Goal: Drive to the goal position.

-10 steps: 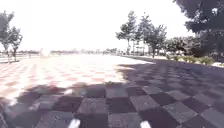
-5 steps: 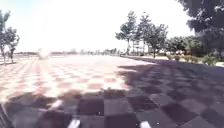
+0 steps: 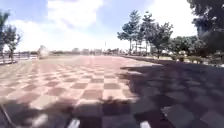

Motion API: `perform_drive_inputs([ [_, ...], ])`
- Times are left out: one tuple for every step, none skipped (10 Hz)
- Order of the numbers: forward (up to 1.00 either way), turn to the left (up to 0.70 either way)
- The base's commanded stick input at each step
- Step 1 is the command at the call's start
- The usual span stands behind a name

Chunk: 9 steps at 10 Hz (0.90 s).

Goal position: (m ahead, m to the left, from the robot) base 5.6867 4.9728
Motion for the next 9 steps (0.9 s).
perform_drive_inputs([
  [0.85,0.0],
  [0.85,0.0],
  [0.85,0.0],
  [0.85,0.0],
  [0.85,0.0],
  [0.85,0.0],
  [0.85,0.0],
  [0.85,0.0],
  [0.85,0.0],
])
